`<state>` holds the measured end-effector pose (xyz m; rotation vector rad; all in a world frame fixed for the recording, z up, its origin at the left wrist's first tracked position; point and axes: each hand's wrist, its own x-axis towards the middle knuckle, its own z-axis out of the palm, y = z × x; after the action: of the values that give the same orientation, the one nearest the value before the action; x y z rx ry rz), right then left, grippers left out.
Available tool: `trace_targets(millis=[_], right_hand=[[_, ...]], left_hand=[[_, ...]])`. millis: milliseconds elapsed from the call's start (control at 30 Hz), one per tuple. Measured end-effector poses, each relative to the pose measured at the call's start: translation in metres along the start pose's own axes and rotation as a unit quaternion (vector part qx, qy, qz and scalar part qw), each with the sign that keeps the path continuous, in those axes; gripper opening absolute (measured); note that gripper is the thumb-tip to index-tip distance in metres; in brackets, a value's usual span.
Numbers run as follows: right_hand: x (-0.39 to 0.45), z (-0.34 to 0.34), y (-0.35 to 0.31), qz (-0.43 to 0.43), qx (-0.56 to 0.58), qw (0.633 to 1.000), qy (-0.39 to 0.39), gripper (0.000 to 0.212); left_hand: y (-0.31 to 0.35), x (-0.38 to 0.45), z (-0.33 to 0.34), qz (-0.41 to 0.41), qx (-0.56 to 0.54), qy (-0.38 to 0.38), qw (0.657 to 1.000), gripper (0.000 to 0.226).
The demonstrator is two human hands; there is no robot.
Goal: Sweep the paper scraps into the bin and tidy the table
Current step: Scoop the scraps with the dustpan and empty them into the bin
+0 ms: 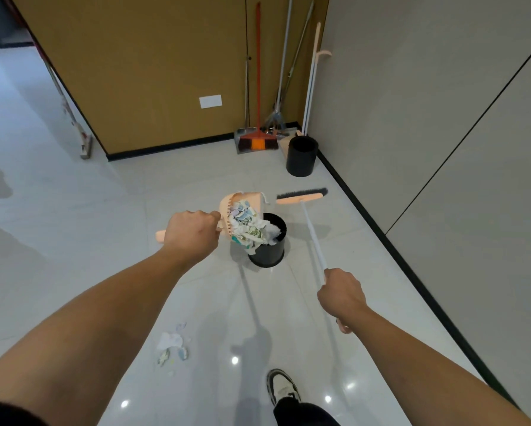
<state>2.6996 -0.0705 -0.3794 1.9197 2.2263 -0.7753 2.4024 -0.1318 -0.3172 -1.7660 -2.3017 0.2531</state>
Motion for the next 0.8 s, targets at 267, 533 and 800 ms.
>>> trace_targets(millis=[267, 533, 800], right_hand=[[-0.011, -0.003, 0.015, 0.041, 0.105, 0.994, 0.007, 0.022], [-0.012, -0.002, 0.019, 0.001, 0.103, 0.994, 0.025, 0.026], [-0.006, 0.008, 0.027, -0.002, 0.079, 0.996, 0.033, 0.025]], left_hand=[[0.0, 0.0, -0.002, 0.004, 0.004, 0.009, 1.0, 0.011], [0.007, 0.003, -0.001, -0.002, -0.002, 0.016, 1.0, 0.013], [0.009, 0.018, 0.001, 0.026, 0.012, 0.005, 1.0, 0.016]])
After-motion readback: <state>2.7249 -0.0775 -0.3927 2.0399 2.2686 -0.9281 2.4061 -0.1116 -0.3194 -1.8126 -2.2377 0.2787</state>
